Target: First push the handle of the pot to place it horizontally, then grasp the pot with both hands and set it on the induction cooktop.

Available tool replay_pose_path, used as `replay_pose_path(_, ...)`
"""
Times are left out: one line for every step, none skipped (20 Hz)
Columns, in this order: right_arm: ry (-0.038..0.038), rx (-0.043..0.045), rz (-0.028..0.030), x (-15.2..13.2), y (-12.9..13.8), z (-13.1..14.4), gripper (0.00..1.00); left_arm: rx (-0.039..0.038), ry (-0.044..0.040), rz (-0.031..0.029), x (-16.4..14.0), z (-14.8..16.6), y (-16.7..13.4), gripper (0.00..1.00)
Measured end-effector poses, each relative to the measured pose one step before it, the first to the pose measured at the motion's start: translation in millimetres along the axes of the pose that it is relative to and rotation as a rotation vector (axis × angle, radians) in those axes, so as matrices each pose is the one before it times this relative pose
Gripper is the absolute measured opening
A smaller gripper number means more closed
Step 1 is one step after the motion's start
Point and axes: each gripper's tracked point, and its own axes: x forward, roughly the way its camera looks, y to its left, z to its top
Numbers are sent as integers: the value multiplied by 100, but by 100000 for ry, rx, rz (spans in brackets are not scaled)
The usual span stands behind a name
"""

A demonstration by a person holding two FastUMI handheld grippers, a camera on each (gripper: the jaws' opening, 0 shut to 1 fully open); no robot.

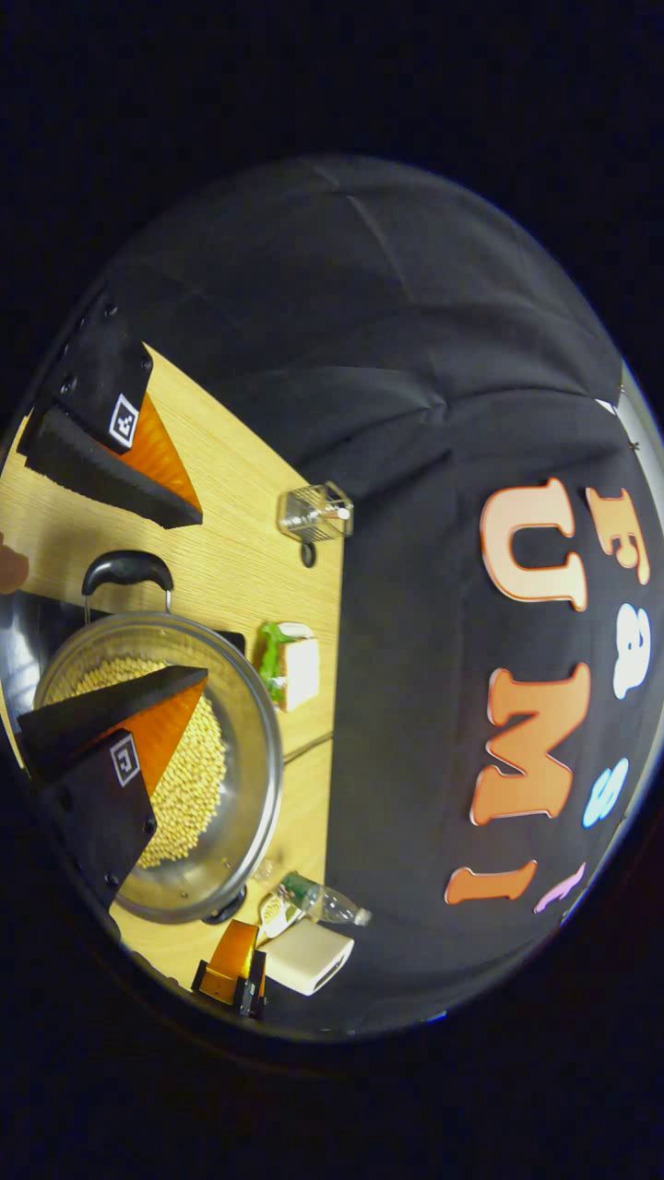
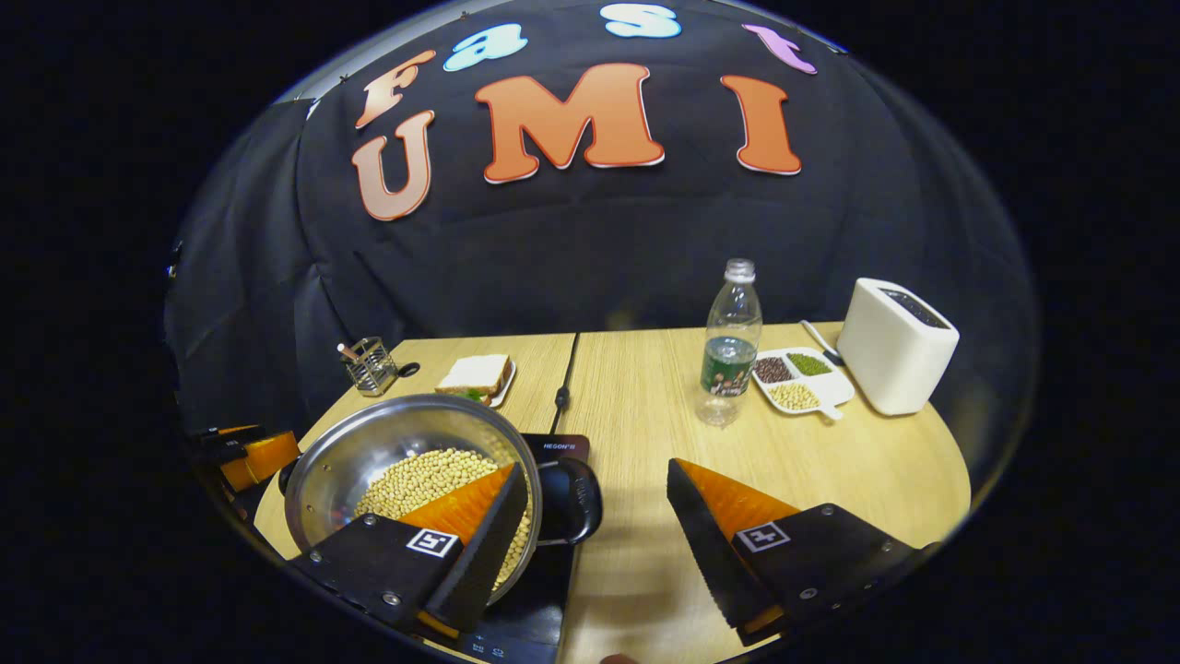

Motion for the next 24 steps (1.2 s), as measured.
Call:
replay_pose_path(-3164, -248, -887, -1038, -822, 1164, 94, 1408, -5073, -1249, -1050, 1895, -877, 97)
replay_pose_path(-3112, -503, -830, -1048, -856, 1377, 94, 1000, -5087, -225, -987, 1985, -807, 96)
replay_pose_path(-3485, -498, -821, -1236, -980, 1414, 94, 725, -5645, 693, -881, 1790, -743, 96)
replay_pose_path(-3962, -807, -863, -1103, -914, 1607, 94, -273, -5467, -152, -538, 2071, -811, 97)
replay_pose_path(-3945, -873, -1145, -1148, -1027, 1604, 94, -1172, -4498, 349, -954, 1740, -628, 100)
replay_pose_path(-3710, -809, -1078, -1122, -1047, 1578, 94, -2249, -3691, -234, -527, 1557, -573, 100)
replay_pose_path(-3343, -617, -1131, -1076, -1011, 1379, 94, -2989, -2971, -344, -453, 1267, -560, 100)
replay_pose_path(-2935, -432, -909, -1073, -965, 1249, 94, -3062, -2540, -821, -318, 1253, -575, 100)
replay_pose_path(-3004, -504, -957, -1044, -897, 1285, 94, -2442, -2309, -671, -614, 1421, -296, 100)
replay_pose_path(-2784, -507, -1429, -852, -982, 1086, 94, -1198, -2145, -455, -486, 1309, -285, 100)
replay_pose_path(-2630, -464, -1741, -995, -1254, 1020, 94, -114, -1950, -297, -474, 1147, -278, 100)
replay_pose_path(-2179, -192, -991, -799, -908, 960, 94, 400, -1845, 89, -611, 1093, -127, 100)
replay_pose_path(-1792, 3, -157, -1189, -567, 650, 94, 537, -1697, -183, -603, 1064, -254, 100)
replay_pose_path(-1694, -10, -234, -917, -650, 673, 94, 372, -2145, -364, -698, 1153, -418, 100)
replay_pose_path(-1531, -376, -741, -723, -788, 635, 94, 89, -2351, -507, -468, 1166, -392, 100)
replay_pose_path(-1774, -697, -978, -630, -852, 610, 94, -119, -2195, -550, -664, 1100, -396, 100)
replay_pose_path(-1544, -631, -927, -649, -838, 650, 94, -299, -1999, -1052, -865, 682, -367, 100)
replay_pose_path(-1333, -403, -552, -528, -598, 503, 94, -311, -1228, -1541, -596, 636, -776, 100)
replay_pose_path(-1195, -152, -498, -543, -445, 345, 94, -294, -512, -1259, -483, 365, -724, 100)
replay_pose_path(-1023, -272, -198, -354, -362, 318, 94, -112, -596, -901, -499, 418, -487, 100)
replay_pose_path(-449, -435, -382, -308, -428, 91, 94, 132, -1094, -652, -301, 429, -464, 100)
replay_pose_path(-372, -705, 20, -283, -314, 94, 94, 210, -1021, -159, -329, 471, -347, 100)
replay_pose_path(-230, -503, 80, -288, -217, 31, 94, 91, -998, -298, -326, 289, -370, 100)
replay_pose_path(39, -59, 632, -235, -54, -41, 94, -93, -880, -592, -185, 301, -491, 100)
